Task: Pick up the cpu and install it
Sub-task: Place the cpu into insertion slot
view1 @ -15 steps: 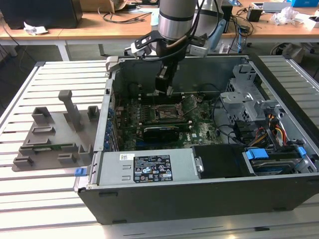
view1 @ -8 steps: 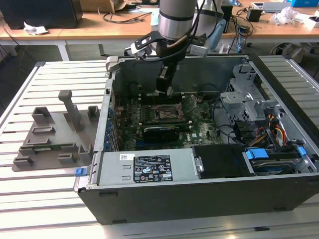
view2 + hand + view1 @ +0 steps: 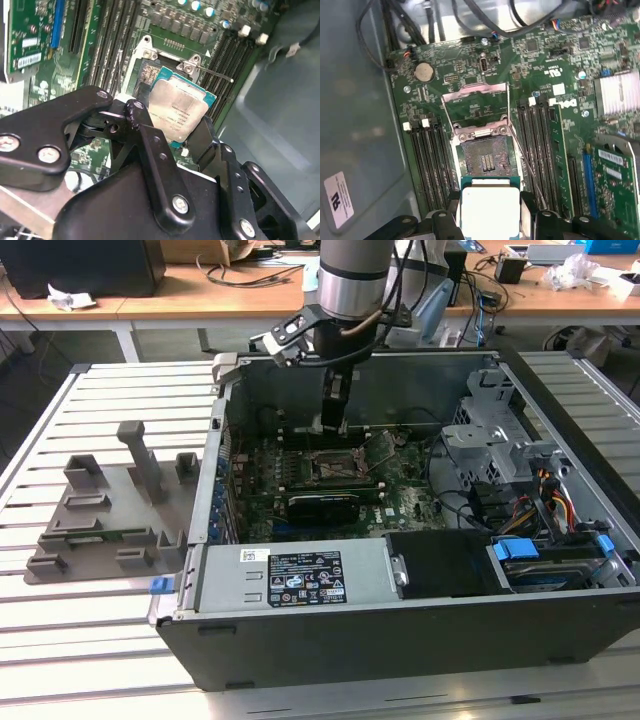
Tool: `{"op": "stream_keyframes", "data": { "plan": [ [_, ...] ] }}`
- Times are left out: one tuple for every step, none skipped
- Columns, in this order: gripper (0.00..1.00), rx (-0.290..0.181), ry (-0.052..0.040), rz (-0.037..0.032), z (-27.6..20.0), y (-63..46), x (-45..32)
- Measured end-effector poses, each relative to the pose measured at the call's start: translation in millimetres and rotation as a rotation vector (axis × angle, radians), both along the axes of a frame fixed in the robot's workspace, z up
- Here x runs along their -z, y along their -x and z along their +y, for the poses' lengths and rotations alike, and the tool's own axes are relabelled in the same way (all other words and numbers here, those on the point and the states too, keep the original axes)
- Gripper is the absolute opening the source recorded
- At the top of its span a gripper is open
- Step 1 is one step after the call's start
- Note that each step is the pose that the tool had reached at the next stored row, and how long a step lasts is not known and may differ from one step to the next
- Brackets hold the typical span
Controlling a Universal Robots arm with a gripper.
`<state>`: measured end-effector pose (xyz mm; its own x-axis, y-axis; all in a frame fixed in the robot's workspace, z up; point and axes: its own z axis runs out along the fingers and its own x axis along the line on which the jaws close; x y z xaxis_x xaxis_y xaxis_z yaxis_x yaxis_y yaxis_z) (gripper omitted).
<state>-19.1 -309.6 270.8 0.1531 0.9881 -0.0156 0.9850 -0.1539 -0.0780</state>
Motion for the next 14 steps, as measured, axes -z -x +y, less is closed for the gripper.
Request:
{"op": "stream_keyframes", "data": {
  "plan": [
    [0.55,-0.045,0.0000,0.0000,0.0,0.0,0.0],
    [0.55,-0.098,0.0000,0.0000,0.0,0.0,0.0],
    [0.55,-0.122,-0.0001,0.0000,0.0,0.0,0.0],
    [0.55,-0.141,0.0000,0.0000,0.0,0.0,0.0],
    [0.55,-0.154,-0.0001,0.0000,0.0,0.0,0.0],
    [0.55,-0.176,0.0000,0.0000,0.0,0.0,0.0],
    [0.55,-0.207,-0.0001,0.0000,0.0,0.0,0.0],
    [0.55,-0.225,0.0000,0.0000,0.0,0.0,0.0],
    [0.55,-0.240,-0.0001,0.0000,0.0,0.0,0.0],
    [0.55,-0.257,-0.0001,0.0000,0.0,0.0,0.0],
    [0.55,-0.269,-0.0001,0.0000,0.0,0.0,0.0],
    [0.55,-0.281,-0.0001,0.0000,0.0,0.0,0.0],
    [0.55,-0.290,-0.0001,0.0000,0.0,0.0,0.0],
    [0.55,-0.294,-0.0001,0.0000,0.0,0.0,0.0]
  ]
}}
